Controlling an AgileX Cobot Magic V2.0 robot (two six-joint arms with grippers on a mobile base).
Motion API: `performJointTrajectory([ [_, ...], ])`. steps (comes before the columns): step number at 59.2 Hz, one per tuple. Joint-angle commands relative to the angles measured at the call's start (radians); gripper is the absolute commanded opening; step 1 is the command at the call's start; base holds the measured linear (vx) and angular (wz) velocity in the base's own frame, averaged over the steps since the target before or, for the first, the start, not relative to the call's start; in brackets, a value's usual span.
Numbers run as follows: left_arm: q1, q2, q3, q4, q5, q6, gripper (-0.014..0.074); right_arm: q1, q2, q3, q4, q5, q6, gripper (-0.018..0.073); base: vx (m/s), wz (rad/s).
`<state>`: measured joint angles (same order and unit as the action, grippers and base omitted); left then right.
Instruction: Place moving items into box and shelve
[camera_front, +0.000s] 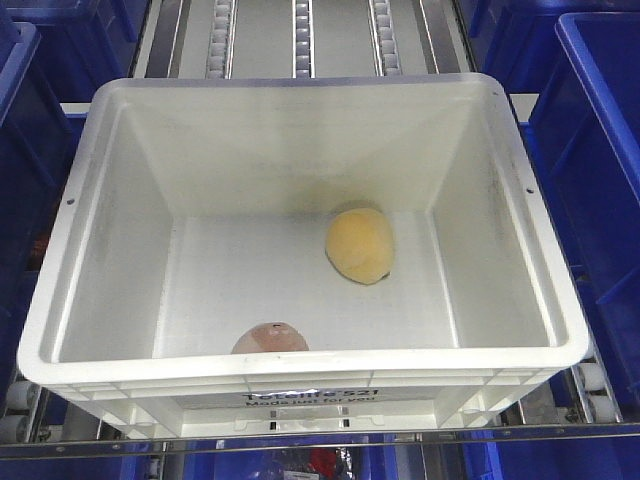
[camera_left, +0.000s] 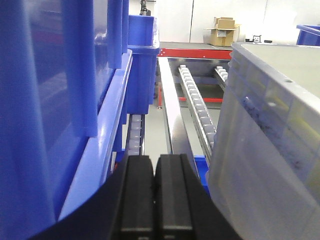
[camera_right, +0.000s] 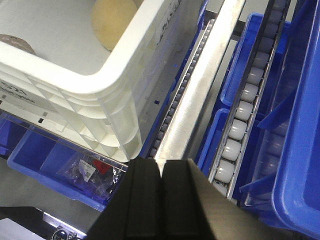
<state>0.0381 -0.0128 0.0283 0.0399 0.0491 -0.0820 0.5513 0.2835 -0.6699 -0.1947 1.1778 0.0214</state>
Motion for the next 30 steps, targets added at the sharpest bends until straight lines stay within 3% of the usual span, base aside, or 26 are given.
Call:
performJointTrajectory([
  [1,0.001,-0.014,0.028,0.001,-0.080,-0.011,-0.0016,-0.002,0.013,-0.023,-0.016,-0.059,-0.009,-0.0015,0.00,0.00],
  [30,0.001,-0.014,0.028,0.001,-0.080,-0.011,-0.0016,-0.010,-0.009,-0.023,-0.014,-0.073,-0.006,-0.0015,0.00,0.00],
])
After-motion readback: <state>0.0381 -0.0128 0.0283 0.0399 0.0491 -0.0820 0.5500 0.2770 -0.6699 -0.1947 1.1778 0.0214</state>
